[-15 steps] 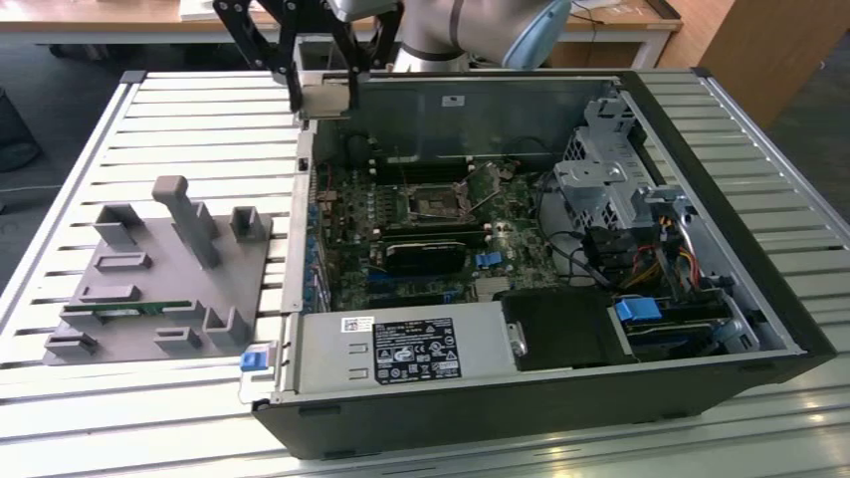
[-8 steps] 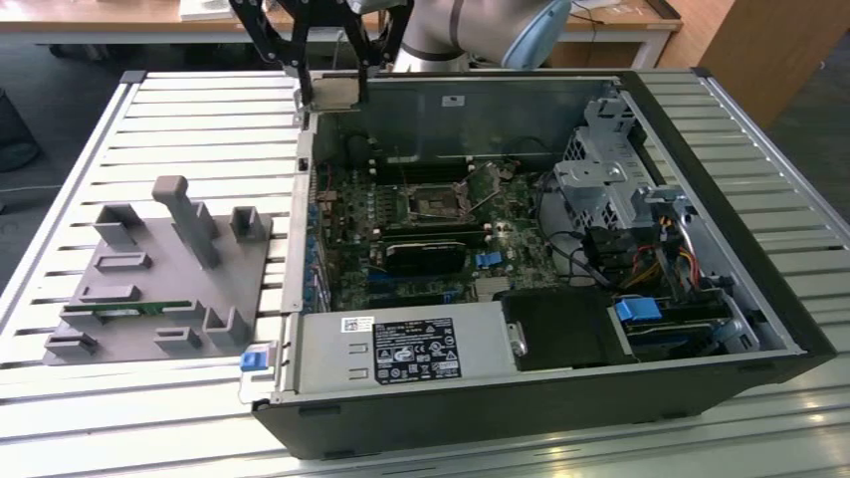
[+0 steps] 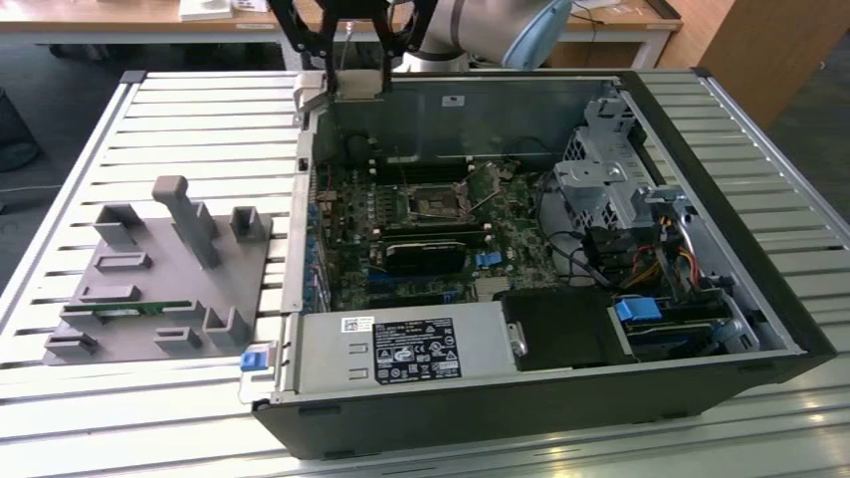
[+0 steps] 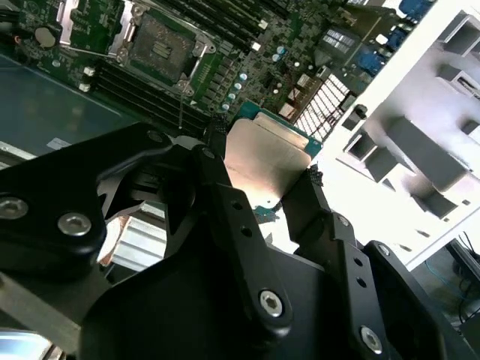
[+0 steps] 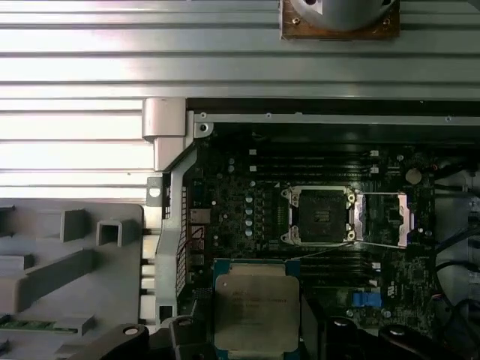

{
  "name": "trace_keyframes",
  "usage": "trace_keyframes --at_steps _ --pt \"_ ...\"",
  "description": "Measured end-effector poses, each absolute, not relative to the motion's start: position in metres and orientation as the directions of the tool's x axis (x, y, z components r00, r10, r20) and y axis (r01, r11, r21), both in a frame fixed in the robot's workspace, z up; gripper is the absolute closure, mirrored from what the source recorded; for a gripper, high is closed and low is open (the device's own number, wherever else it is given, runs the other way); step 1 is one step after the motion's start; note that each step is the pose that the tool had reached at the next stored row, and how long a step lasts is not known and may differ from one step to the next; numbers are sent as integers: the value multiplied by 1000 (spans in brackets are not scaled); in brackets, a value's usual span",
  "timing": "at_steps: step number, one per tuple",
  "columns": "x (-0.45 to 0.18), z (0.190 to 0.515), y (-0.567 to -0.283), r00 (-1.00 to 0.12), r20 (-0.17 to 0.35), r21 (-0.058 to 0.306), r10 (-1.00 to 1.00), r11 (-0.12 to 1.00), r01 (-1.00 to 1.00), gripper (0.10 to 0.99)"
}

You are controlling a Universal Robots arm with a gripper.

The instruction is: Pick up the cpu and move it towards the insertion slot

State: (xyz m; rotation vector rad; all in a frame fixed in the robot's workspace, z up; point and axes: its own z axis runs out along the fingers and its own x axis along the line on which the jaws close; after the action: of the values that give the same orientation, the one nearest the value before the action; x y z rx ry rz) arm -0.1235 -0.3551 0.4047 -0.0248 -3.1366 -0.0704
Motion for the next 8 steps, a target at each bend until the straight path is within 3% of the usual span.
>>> trace_keyframes --at_steps 8 --pt "-97 403 -342 -1000 5 45 16 999 16 541"
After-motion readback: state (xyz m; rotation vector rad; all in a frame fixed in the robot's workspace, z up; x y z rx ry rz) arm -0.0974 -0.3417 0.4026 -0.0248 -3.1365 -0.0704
